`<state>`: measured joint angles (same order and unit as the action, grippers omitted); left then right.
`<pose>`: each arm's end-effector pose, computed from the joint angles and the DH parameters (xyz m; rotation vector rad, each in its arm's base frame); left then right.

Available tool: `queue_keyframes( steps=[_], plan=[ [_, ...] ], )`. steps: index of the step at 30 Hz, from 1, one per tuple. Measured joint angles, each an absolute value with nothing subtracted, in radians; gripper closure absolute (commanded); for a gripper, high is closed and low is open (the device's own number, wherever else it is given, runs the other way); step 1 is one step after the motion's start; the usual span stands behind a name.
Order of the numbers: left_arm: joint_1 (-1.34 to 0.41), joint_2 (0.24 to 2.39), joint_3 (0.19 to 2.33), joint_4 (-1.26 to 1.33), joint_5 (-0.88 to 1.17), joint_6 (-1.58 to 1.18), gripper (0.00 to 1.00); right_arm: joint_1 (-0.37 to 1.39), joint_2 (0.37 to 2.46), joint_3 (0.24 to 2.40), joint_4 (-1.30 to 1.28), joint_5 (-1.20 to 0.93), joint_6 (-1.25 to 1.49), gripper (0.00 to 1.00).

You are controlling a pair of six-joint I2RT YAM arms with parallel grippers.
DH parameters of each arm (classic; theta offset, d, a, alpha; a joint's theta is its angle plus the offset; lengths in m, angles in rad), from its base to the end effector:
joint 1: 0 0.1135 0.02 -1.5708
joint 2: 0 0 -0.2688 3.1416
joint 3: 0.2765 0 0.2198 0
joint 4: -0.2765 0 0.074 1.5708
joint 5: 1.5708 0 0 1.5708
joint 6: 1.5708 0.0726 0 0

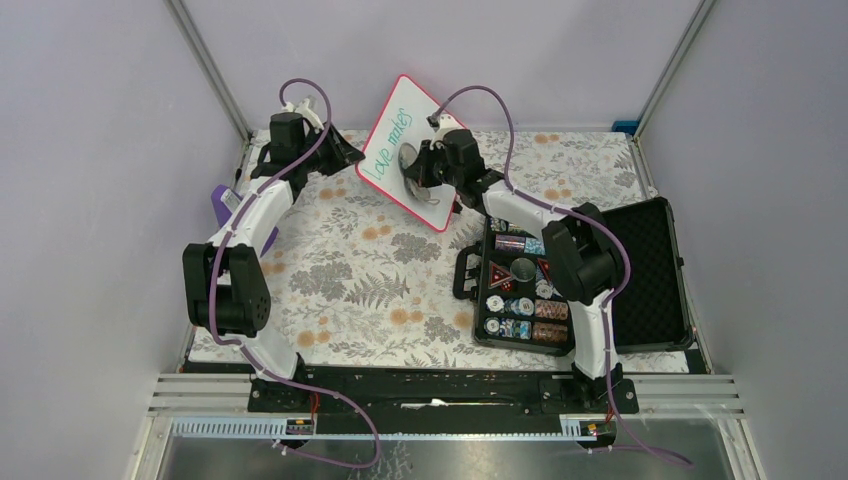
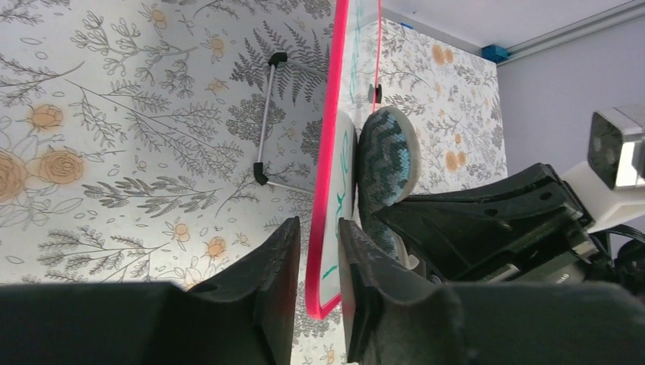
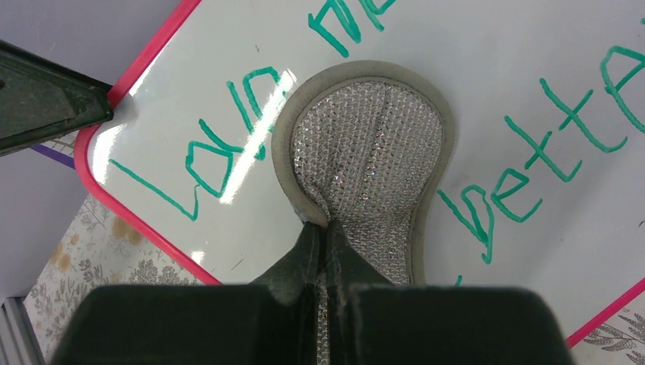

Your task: Erase the whiteboard

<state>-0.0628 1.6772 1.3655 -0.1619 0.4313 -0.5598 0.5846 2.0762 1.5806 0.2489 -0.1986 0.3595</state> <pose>0.3901 -0.0549 0.3092 -0.2417 2.0852 -0.8233 0.4136 0.2909 0.2655 -0.3582 1.8620 0.8377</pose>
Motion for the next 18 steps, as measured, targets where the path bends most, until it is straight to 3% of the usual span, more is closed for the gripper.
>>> queue_keyframes(
  steps=[11,18],
  plan=[
    [-0.072,1.679,1.365,-0.155,0.446,-0.557,1.00,0.599,2.138,1.690,0.167,-0.168,0.358,1.00],
    [-0.072,1.680,1.365,-0.154,0.445,-0.554,1.00,0.631,2.206,1.861,0.081,-0.141,0.352,1.00]
  ],
)
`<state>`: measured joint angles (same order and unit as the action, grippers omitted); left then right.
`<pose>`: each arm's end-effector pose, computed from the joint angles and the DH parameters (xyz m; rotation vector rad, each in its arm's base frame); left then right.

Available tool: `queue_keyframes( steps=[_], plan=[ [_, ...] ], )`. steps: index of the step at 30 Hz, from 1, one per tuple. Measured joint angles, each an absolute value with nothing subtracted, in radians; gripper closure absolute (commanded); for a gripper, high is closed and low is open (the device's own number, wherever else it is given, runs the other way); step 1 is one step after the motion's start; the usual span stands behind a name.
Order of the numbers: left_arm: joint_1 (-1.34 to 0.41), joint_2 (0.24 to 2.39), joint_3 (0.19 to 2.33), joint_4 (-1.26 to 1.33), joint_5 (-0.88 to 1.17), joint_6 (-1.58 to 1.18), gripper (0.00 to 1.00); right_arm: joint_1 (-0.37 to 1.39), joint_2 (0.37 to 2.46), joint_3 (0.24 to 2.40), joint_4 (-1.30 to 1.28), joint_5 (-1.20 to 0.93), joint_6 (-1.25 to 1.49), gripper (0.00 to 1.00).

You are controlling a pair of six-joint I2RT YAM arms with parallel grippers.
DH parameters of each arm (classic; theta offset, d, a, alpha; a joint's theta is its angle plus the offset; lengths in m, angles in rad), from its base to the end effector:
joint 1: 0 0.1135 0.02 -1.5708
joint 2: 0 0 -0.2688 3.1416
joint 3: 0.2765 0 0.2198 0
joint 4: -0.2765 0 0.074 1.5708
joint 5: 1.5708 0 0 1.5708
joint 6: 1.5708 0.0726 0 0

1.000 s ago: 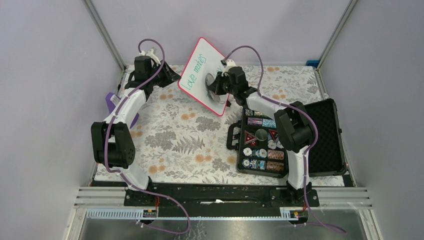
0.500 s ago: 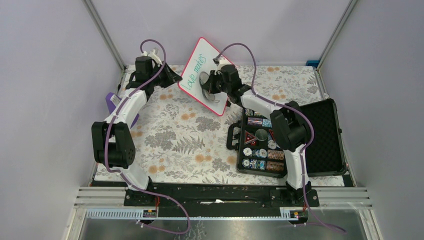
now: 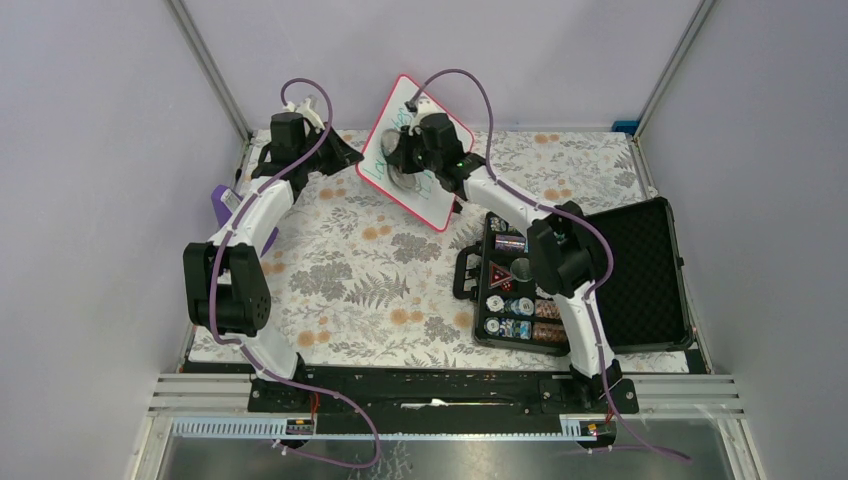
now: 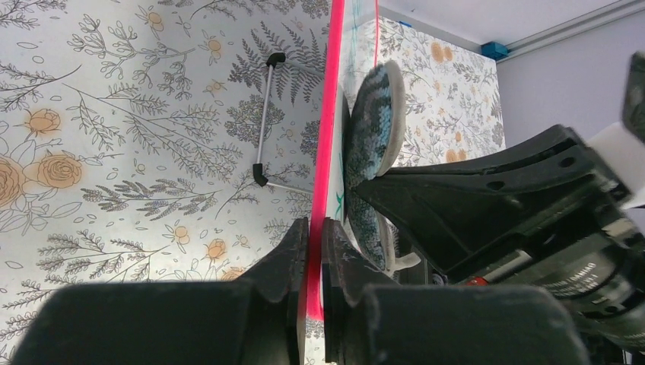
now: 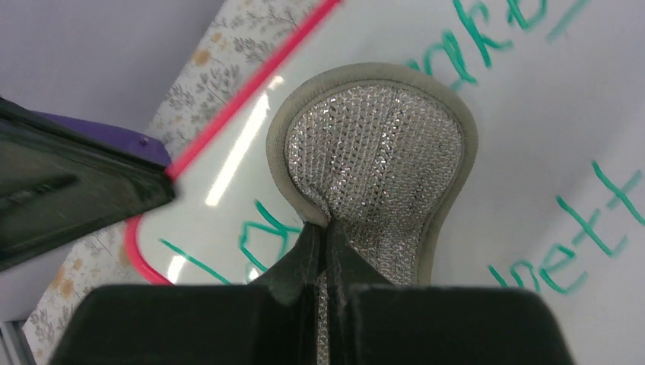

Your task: Erase the whiteboard

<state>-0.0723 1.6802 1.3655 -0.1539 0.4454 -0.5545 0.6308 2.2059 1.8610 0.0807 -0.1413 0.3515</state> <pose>0.3902 -0.0596 0.3093 -0.2150 2.0842 -0.8403 0.4297 0.3265 0.2768 -0.3681 1.8758 0.8082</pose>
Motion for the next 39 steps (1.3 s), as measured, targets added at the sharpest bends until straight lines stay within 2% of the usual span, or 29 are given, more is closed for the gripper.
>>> queue_keyframes(
  steps=[4,13,17,24,28,33,39],
  plan=[
    [-0.071,1.684,1.365,-0.154,0.444,-0.553,1.00,0.660,2.269,2.016,0.029,-0.141,0.343,1.00],
    [-0.070,1.688,1.365,-0.154,0.419,-0.545,1.00,0.682,2.354,2.196,-0.095,-0.093,0.358,1.00],
    [-0.070,1.689,1.365,-0.156,0.421,-0.544,1.00,0.673,2.346,2.165,-0.081,-0.070,0.398,1.00],
    [-0.070,1.690,1.365,-0.163,0.434,-0.545,1.00,0.601,2.259,1.905,0.036,-0.070,0.464,1.00],
    [-0.071,1.690,1.365,-0.159,0.441,-0.548,1.00,0.580,2.261,1.904,0.030,-0.092,0.471,1.00],
    [-0.070,1.690,1.365,-0.151,0.432,-0.547,1.00,0.595,2.311,2.033,-0.084,-0.083,0.426,1.00],
    [-0.069,1.690,1.365,-0.148,0.426,-0.547,1.00,0.632,2.427,2.314,-0.208,-0.071,0.352,1.00]
  ],
)
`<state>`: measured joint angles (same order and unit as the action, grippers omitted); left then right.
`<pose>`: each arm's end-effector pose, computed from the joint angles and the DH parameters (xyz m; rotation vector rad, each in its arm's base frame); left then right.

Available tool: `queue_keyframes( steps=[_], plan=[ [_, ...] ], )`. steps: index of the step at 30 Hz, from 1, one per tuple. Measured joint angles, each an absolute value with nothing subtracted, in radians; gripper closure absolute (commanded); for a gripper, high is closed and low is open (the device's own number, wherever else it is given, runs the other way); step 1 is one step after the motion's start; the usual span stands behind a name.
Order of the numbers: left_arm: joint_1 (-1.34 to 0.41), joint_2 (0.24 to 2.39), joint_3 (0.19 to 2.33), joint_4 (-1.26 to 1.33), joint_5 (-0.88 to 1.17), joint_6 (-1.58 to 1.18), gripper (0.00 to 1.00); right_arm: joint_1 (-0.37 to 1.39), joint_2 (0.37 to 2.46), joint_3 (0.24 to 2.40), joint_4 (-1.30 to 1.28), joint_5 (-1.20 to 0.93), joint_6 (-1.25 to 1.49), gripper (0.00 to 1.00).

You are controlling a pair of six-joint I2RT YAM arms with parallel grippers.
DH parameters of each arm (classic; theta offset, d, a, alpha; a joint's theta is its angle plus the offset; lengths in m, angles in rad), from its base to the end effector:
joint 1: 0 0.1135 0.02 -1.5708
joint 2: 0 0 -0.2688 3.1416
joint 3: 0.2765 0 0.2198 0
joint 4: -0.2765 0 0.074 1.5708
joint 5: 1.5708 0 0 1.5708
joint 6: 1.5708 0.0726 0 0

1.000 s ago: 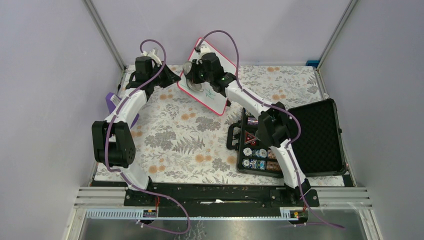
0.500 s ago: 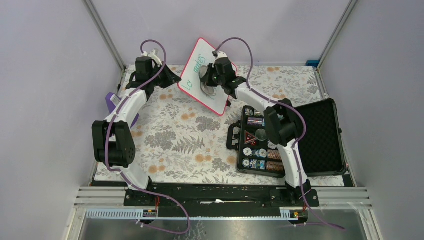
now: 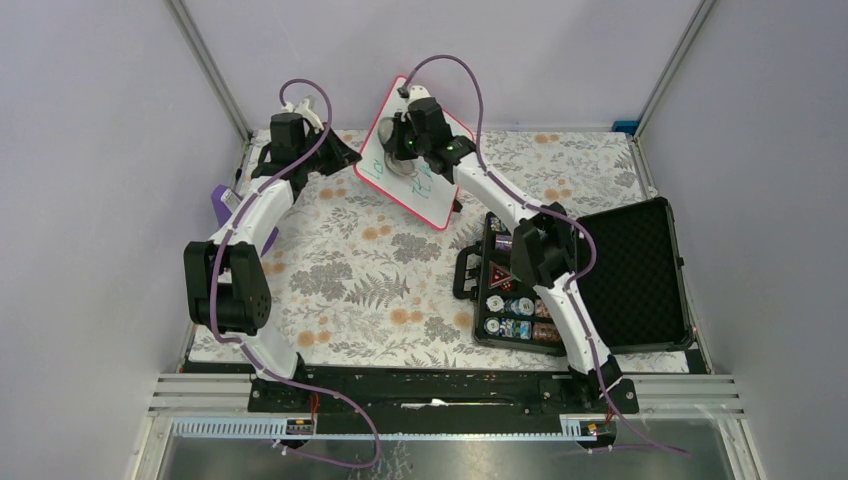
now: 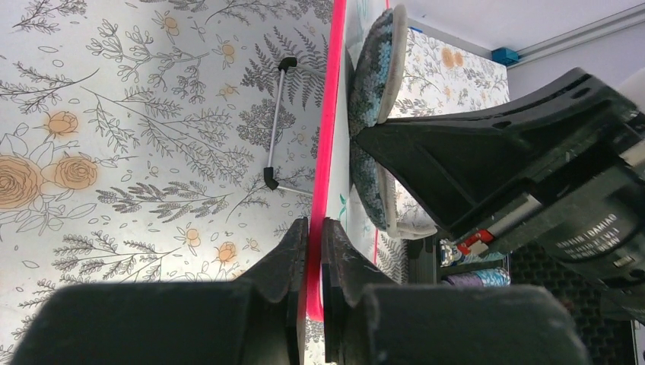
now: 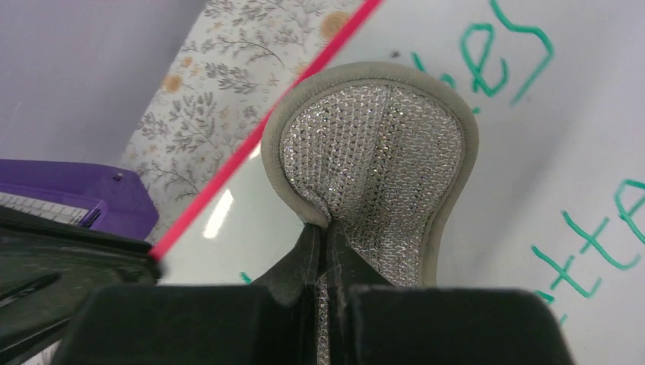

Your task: Erase the whiteboard

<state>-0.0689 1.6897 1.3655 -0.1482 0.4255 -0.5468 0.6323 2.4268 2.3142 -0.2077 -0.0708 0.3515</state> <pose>0.3932 -0.0572 0.3062 -0.2250 2.0846 -0.8134 0.4639 0.3462 0.2795 -0.3235 1.9316 0.7286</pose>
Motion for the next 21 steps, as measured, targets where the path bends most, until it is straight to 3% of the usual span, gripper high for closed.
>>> queue_keyframes(
  steps=[9,21],
  plan=[
    [-0.069,1.690,1.365,-0.165,0.422,-0.546,1.00,0.666,2.440,2.347,-0.196,-0.065,0.296,1.00],
    [-0.075,1.689,1.364,-0.168,0.433,-0.547,1.00,0.649,2.270,1.963,-0.002,0.028,0.346,1.00]
  ],
)
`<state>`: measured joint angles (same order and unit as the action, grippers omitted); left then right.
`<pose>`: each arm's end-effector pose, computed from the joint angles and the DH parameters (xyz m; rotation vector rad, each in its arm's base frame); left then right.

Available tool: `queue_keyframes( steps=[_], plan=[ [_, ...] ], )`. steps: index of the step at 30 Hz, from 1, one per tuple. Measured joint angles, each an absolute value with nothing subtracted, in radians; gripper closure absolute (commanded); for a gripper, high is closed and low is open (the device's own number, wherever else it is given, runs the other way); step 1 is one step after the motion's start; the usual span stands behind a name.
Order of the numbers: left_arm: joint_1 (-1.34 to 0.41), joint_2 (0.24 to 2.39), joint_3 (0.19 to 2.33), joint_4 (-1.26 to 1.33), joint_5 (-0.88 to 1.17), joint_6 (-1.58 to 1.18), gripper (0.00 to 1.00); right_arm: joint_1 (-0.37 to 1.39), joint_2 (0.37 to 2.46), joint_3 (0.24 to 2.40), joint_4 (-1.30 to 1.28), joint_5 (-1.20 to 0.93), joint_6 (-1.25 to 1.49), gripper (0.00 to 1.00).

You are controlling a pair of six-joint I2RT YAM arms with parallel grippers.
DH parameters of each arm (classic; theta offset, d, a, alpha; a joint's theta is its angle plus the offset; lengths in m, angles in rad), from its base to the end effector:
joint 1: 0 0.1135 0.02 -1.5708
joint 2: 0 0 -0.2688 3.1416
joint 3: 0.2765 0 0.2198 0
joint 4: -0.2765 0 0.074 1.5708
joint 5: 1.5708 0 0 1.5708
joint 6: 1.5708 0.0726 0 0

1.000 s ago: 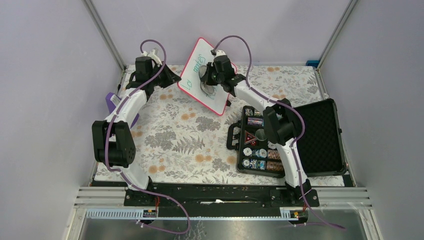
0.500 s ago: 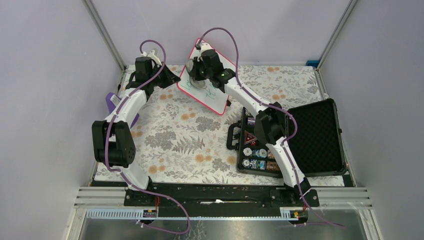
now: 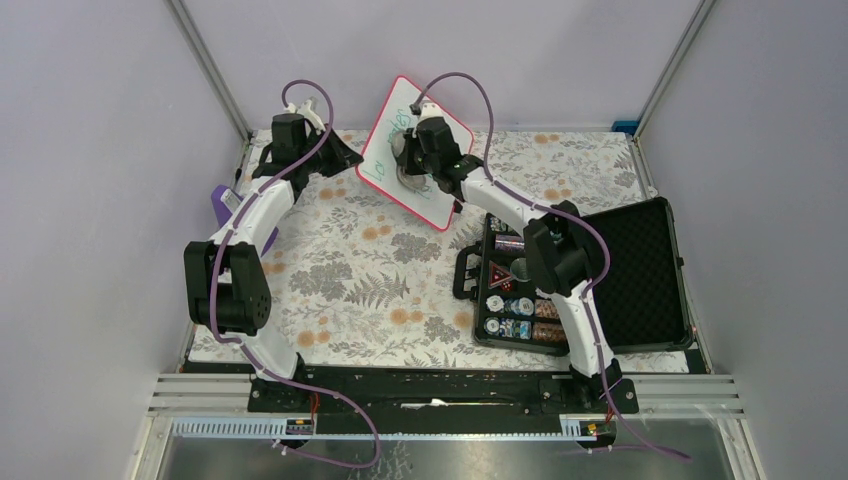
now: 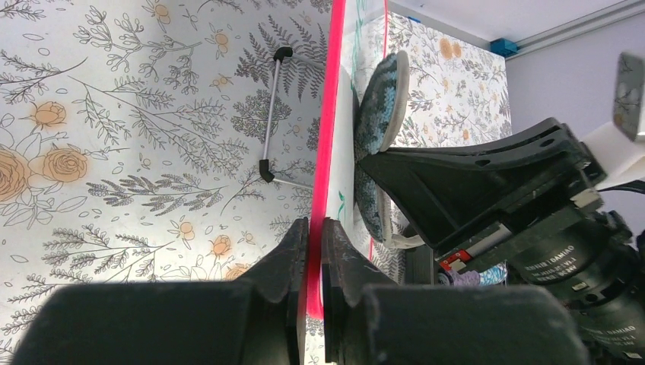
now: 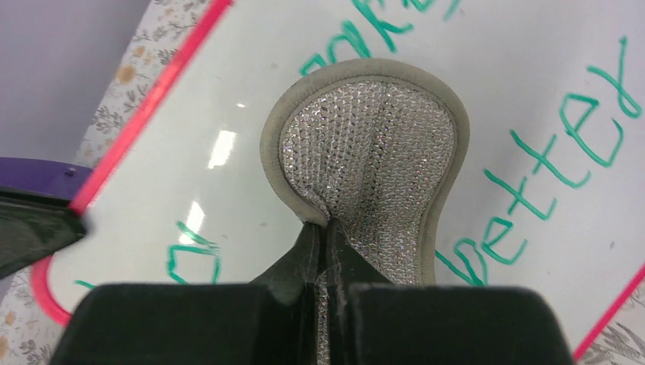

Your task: Erase the whiteboard

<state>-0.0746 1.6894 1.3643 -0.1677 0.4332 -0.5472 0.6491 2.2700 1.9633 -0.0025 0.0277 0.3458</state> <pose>0.3912 -0.0598 0.3036 -0.2229 2.1064 -0.8242 0.4412 0.3323 0.2680 -0.2727 1.9137 0.6501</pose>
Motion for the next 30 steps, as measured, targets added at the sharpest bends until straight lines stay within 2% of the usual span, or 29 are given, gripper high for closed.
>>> queue_keyframes(
  steps=[7,21,30],
  plan=[
    [-0.075,1.689,1.364,-0.164,0.437,-0.548,1.00,0.638,2.247,1.911,0.013,0.015,0.355,1.00],
    [-0.075,1.688,1.364,-0.170,0.421,-0.543,1.00,0.752,2.275,2.075,-0.095,-0.001,0.204,1.00],
    [-0.077,1.687,1.364,-0.177,0.418,-0.543,1.00,0.757,2.244,1.994,-0.028,0.039,0.232,1.00]
  ],
)
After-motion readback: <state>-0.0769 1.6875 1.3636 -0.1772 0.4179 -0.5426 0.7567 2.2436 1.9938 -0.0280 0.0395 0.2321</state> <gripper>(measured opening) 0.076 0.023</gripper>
